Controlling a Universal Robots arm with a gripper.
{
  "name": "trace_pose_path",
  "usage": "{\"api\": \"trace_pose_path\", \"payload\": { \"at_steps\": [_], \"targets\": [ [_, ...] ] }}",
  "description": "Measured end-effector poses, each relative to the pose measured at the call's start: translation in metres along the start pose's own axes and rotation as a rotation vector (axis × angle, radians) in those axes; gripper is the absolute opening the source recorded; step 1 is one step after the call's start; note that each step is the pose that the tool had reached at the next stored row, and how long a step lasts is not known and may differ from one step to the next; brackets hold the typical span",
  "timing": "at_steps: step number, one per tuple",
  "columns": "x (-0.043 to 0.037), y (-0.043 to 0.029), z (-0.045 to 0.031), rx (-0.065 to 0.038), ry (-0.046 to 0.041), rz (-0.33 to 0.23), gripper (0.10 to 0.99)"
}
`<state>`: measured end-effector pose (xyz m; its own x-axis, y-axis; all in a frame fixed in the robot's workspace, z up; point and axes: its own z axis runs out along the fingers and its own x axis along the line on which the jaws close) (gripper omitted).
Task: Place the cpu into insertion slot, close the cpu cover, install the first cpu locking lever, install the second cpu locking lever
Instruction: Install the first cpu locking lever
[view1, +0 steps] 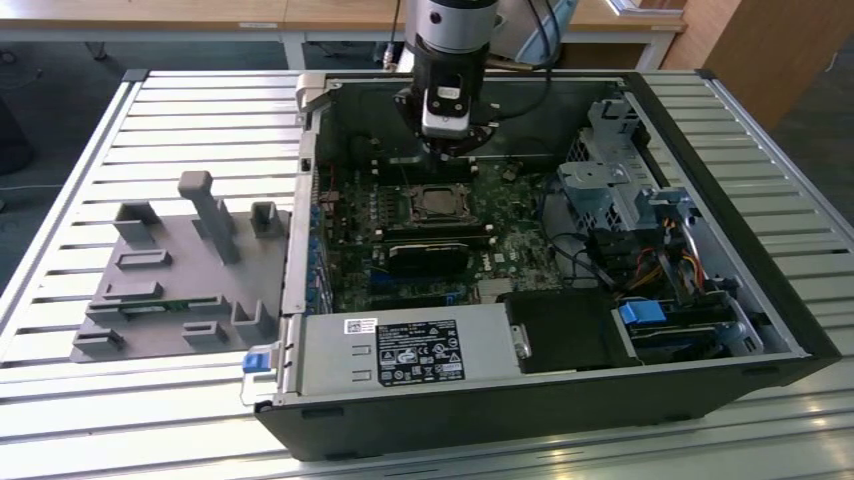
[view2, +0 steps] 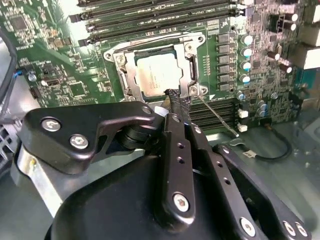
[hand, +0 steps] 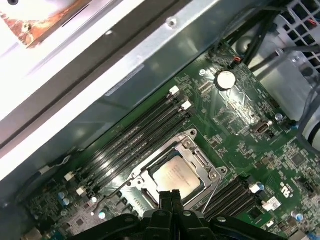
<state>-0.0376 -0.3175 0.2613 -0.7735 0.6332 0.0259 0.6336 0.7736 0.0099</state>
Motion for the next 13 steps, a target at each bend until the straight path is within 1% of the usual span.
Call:
{"api": "trace_pose_path", "payload": {
  "at_steps": [13],
  "targets": [
    [0.0001, -0.0001, 0.0004, 0.005, 0.0018, -0.187, 0.118]
  ]
}}
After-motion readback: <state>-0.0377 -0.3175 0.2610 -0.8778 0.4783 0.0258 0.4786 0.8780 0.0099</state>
